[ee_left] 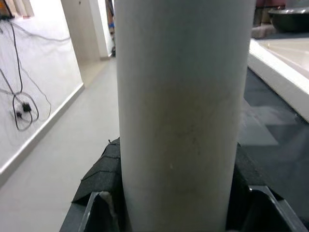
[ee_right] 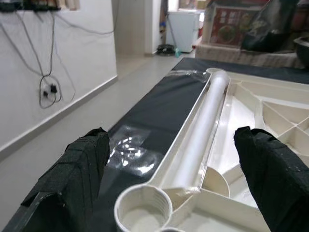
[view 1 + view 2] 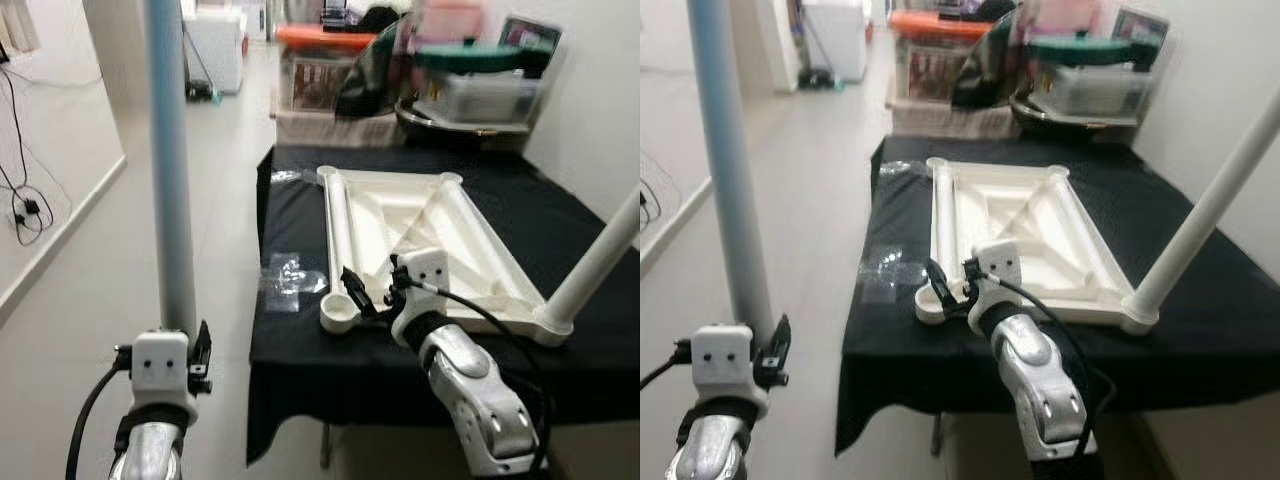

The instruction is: Building children table

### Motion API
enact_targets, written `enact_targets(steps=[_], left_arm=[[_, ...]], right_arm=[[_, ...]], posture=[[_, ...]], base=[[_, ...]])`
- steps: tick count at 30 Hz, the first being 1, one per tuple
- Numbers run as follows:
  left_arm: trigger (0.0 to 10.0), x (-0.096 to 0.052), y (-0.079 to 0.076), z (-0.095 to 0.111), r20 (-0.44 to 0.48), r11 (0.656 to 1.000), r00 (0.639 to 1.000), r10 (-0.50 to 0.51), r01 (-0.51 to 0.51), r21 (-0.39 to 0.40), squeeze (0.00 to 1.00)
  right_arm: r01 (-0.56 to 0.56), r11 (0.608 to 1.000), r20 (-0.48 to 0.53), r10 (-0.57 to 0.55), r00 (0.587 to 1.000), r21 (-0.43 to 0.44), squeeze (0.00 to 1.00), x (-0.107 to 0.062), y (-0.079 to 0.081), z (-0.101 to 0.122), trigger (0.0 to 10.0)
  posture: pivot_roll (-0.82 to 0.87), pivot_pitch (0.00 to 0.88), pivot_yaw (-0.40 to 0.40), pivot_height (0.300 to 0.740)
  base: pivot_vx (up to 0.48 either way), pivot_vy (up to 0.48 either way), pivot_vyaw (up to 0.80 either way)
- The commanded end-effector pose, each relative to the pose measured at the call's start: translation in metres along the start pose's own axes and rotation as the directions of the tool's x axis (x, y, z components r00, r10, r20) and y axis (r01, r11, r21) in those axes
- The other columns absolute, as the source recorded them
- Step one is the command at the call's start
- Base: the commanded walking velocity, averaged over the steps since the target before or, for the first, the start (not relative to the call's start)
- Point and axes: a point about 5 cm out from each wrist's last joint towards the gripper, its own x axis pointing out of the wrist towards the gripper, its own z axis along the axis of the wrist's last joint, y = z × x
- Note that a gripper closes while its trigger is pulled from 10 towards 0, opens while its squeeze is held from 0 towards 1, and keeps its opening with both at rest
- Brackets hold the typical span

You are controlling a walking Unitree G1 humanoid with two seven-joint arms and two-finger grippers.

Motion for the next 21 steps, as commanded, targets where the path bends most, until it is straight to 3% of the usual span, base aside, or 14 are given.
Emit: enact_targets(steps=[1,10,15,21], left_arm=[[10.0,0.001,0.002,0.001,0.014,1.000,1.000,0.008,-0.008,0.008,0.00],[10.0,-0.001,0.005,-0.005,-0.010,1.000,1.000,0.003,-0.003,0.023,0.00],[10.0,-0.017,0.010,-0.015,-0.060,0.999,0.998,-0.015,0.018,0.044,0.00],[10.0,-0.039,0.017,-0.023,-0.110,0.994,0.990,-0.090,0.096,0.050,0.00]], right_arm=[[-0.019,1.000,-0.002,0.019,1.000,0.004,0.00,-0.001,0.003,-0.002,10.0],[-0.003,1.000,-0.005,0.003,1.000,0.029,0.00,-0.010,-0.004,-0.005,10.0],[0.050,0.998,0.012,-0.049,0.999,-0.023,0.00,-0.024,-0.014,-0.007,10.0],[0.082,0.987,-0.021,-0.085,0.996,-0.140,0.00,-0.054,-0.023,-0.021,10.0]], posture=[[0.05,0.000,-0.091,0.740],[0.04,0.000,-0.089,0.740],[0.03,0.000,-0.087,0.740],[0.03,0.000,-0.091,0.740]], base=[[0.000,0.000,0.00],[0.000,0.000,0.00],[0.000,0.000,0.00],[0.000,0.000,0.00]])
